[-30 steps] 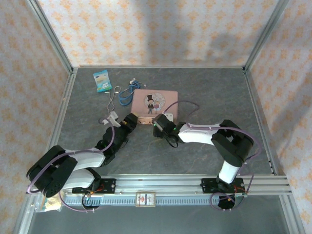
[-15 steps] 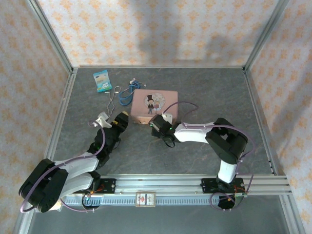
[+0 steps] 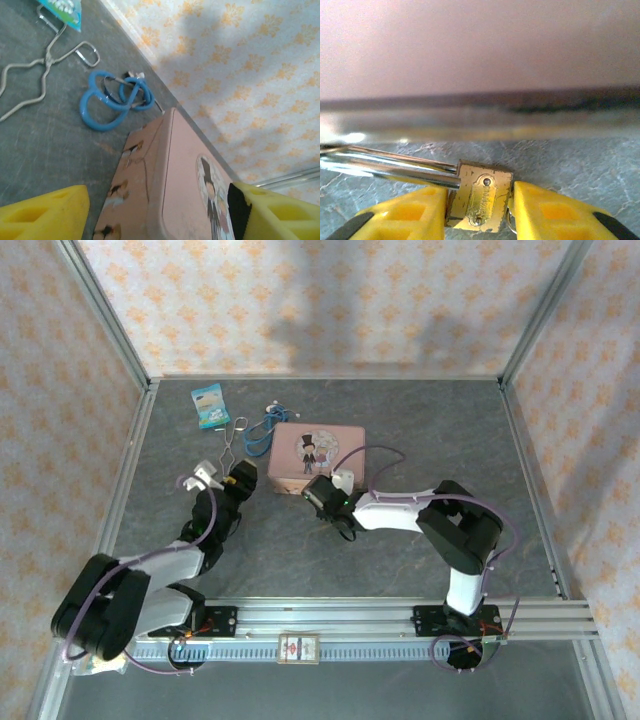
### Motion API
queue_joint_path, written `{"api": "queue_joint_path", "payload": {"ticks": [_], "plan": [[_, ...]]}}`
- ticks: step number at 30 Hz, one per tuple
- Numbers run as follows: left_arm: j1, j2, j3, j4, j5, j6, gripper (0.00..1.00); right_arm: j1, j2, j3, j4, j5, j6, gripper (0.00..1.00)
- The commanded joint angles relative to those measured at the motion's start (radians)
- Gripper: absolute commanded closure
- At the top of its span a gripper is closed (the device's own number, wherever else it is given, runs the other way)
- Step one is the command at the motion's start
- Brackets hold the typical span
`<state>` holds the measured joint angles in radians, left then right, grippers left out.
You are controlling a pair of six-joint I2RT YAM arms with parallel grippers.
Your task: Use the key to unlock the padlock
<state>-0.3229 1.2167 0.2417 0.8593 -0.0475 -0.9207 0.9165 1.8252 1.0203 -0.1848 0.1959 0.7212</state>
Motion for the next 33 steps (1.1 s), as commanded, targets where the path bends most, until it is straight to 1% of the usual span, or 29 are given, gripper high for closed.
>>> {"api": "queue_joint_path", "payload": {"ticks": [1,5,7,12,19,24,33], "plan": [[0.026,0.090,0.060,0.077,0.091,0.036,0.28,-0.021,0.002,-0.030,-0.025,0.036,-0.063,0.69],[0.031,0.196,0.090,0.165,0.154,0.007,0.28,-0.049,-0.021,-0.067,0.026,-0.005,-0.108,0.77],[0.031,0.230,0.108,0.172,0.183,0.007,0.28,-0.060,-0.041,-0.090,0.056,-0.020,-0.129,0.81],[0.032,0.272,0.125,0.178,0.213,0.011,0.28,-0.065,-0.102,-0.128,0.142,-0.037,-0.213,0.86],[0.031,0.353,0.136,0.261,0.304,-0.037,0.29,-0.064,-0.125,-0.132,0.237,-0.076,-0.349,0.89],[0.024,0.406,0.130,0.346,0.349,-0.077,0.30,-0.061,-0.116,-0.111,0.247,-0.082,-0.372,0.89],[-0.006,0.455,0.136,0.405,0.374,-0.112,0.31,-0.047,-0.097,-0.074,0.257,-0.066,-0.397,0.91]]}}
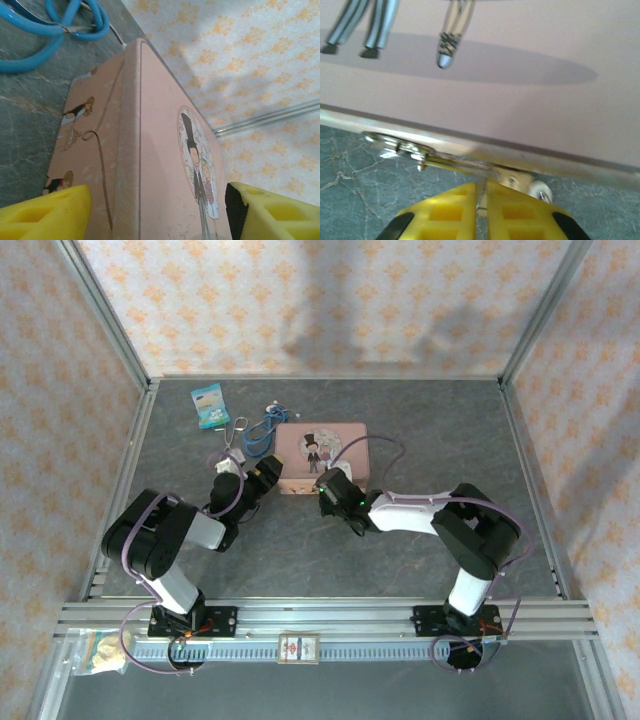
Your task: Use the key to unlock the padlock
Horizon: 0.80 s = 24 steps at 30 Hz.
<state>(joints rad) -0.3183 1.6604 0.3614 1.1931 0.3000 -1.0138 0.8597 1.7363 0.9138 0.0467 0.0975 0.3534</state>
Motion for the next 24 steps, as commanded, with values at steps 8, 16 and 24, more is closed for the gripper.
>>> {"api": "queue_joint_path", "payload": {"ticks": [8,16,24], "plan": [[-0.015,-0.025,-0.005,0.037,0.000,0.001,0.32,0.010,-0.038,0.027,-0.029,0.080,0.034,0.79],[-0.015,-0.058,0.004,-0.017,-0.017,0.024,0.31,0.005,-0.035,0.010,-0.171,0.103,0.283,0.45],[-0.015,-0.066,0.007,-0.043,-0.013,0.033,0.31,-0.043,-0.041,-0.032,-0.109,0.068,0.249,0.44]]}}
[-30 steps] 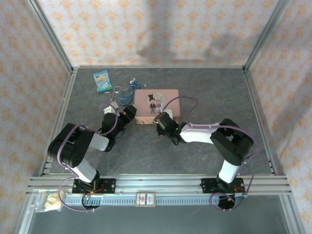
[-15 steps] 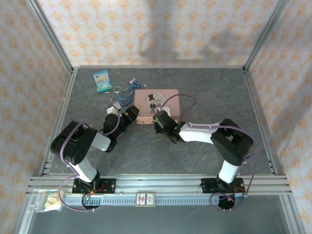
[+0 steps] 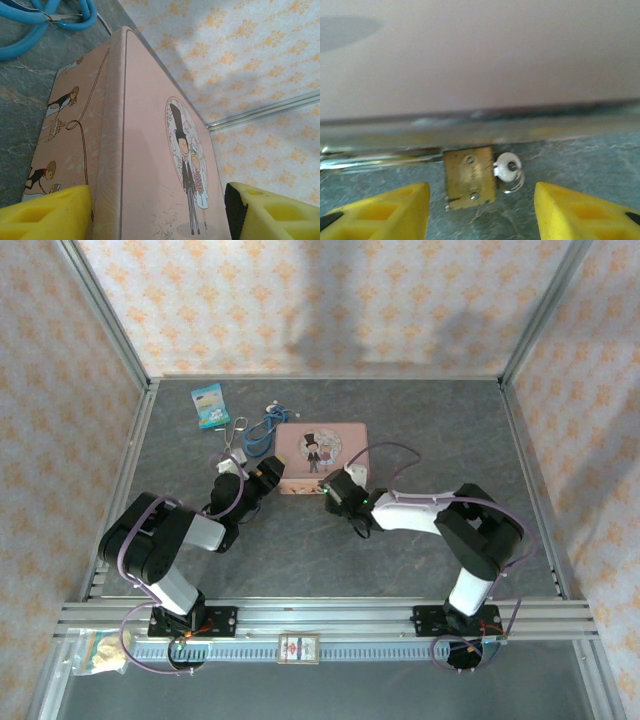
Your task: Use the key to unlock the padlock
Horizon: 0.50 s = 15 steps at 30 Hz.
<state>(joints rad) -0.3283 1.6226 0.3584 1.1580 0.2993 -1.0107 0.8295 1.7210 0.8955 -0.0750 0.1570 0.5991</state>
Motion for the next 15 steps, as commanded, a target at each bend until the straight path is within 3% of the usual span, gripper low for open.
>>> {"api": "queue_joint_path", "payload": {"ticks": [1,15], "plan": [[-0.003,-0.030,0.010,-0.009,-0.015,0.031,0.31,-0.018,-0.022,-0.014,0.026,-0.001,-0.005,0.44],[-0.001,-0.059,0.020,-0.065,-0.030,0.054,0.31,-0.030,0.067,0.016,0.056,-0.044,-0.036,0.49]]}}
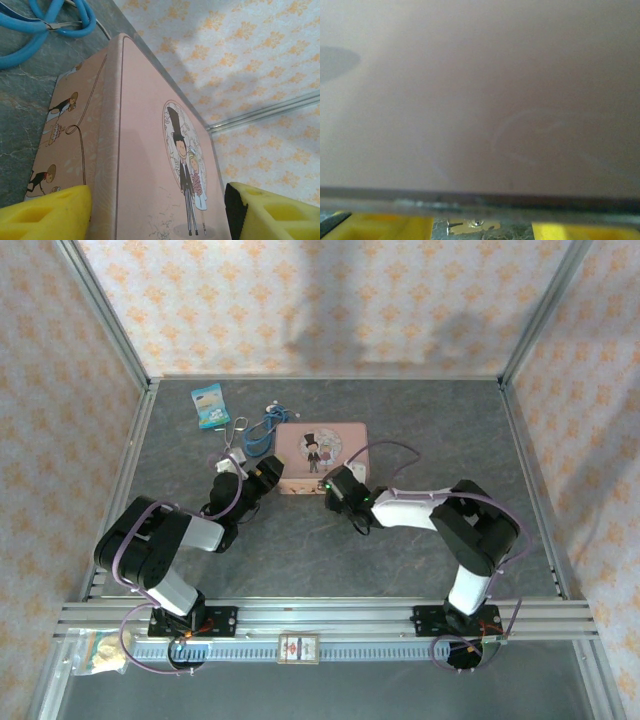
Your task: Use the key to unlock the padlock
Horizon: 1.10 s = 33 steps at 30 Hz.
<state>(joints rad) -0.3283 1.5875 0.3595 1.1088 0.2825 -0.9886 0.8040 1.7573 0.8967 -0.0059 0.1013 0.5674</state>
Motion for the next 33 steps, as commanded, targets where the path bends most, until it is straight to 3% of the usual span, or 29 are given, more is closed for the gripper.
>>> {"api": "queue_joint_path", "payload": {"ticks": [1,9,15,20,27,33], "plan": [[-0.001,-0.026,0.018,-0.016,-0.015,0.033,0.31,-0.004,0.038,0.019,-0.022,0.019,-0.002,0.49],[0.000,-0.039,0.003,-0.018,-0.024,0.031,0.31,-0.003,0.092,0.057,-0.093,0.061,0.022,0.51],[0.005,-0.049,-0.007,-0.018,-0.035,0.030,0.31,0.001,0.039,0.033,-0.112,0.096,0.022,0.38],[0.006,-0.047,-0.008,-0.011,-0.036,0.024,0.31,0.000,0.049,0.038,-0.085,0.101,0.003,0.35],[0.007,-0.070,-0.020,-0.021,-0.043,0.025,0.31,0.000,0.119,0.053,-0.034,0.152,-0.052,0.35],[0.008,-0.083,-0.030,-0.025,-0.054,0.024,0.31,0.000,0.147,0.051,-0.002,0.185,-0.059,0.42]]}}
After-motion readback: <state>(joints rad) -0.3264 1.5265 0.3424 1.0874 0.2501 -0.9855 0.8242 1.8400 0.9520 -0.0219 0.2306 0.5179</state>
